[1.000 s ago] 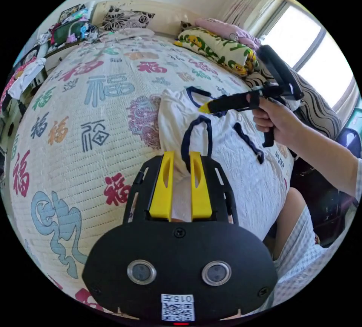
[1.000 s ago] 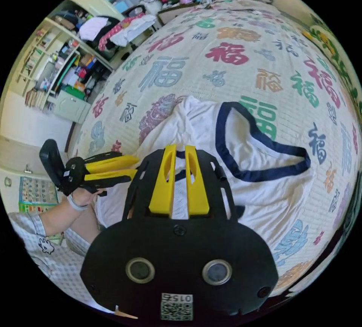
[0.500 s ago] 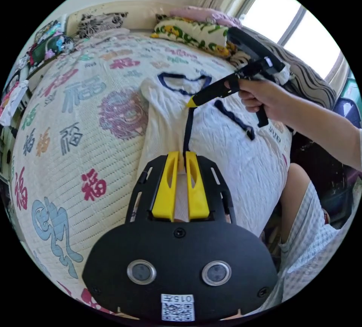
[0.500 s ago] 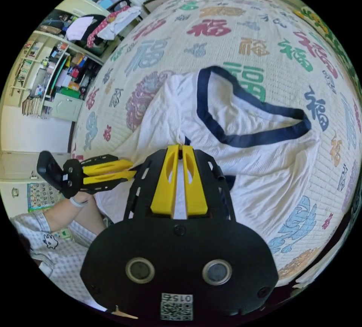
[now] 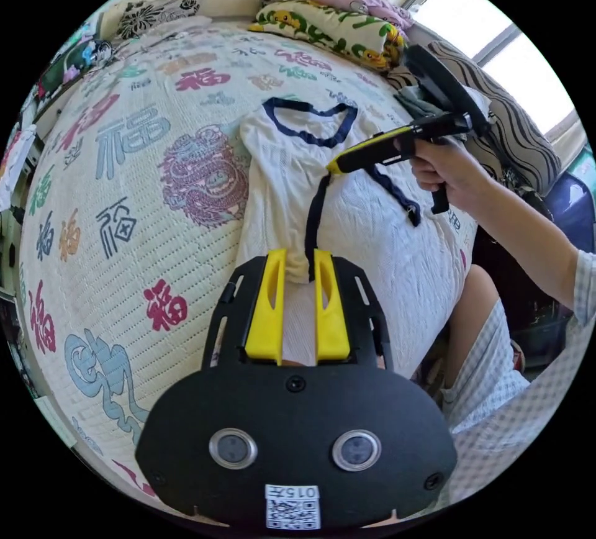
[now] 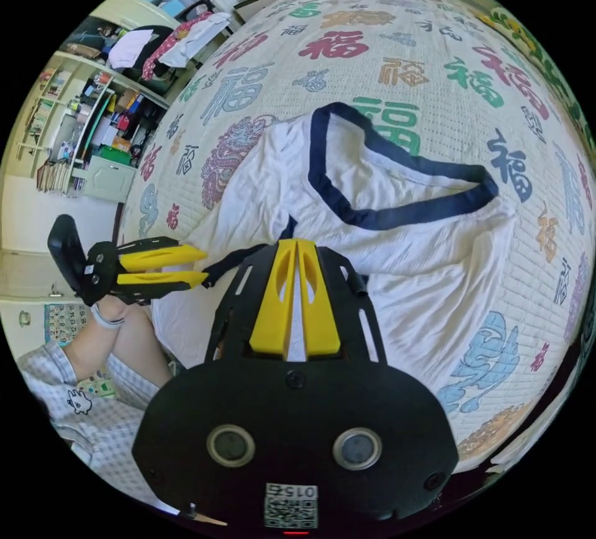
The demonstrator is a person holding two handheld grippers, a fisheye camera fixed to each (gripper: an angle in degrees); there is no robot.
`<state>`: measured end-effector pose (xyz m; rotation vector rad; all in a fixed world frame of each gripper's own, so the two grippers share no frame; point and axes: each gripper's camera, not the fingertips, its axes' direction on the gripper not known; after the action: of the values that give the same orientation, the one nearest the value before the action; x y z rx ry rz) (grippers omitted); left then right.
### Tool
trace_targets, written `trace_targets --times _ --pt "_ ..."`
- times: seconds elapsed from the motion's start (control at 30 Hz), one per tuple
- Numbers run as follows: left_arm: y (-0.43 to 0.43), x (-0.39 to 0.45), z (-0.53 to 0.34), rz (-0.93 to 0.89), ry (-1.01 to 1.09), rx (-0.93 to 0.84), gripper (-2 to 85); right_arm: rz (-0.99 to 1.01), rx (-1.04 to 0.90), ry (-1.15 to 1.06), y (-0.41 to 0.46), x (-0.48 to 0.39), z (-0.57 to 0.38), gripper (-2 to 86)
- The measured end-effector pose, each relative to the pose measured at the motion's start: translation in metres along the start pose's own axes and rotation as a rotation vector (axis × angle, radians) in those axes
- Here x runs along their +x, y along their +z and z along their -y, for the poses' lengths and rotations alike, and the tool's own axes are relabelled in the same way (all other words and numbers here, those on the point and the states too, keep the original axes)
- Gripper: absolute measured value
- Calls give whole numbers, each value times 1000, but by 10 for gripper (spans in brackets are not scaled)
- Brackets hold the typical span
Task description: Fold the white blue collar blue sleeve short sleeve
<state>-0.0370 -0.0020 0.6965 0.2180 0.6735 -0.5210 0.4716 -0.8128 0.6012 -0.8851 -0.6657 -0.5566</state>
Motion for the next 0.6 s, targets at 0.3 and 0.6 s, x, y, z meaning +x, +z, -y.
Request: trace_targets --times 0.3,0.6 --pt "-15 -15 10 1 -144 187 72 142 141 21 -35 25 23 69" --pt "23 3 16 104 -137 135 47 103 84 117 -15 43 55 -7"
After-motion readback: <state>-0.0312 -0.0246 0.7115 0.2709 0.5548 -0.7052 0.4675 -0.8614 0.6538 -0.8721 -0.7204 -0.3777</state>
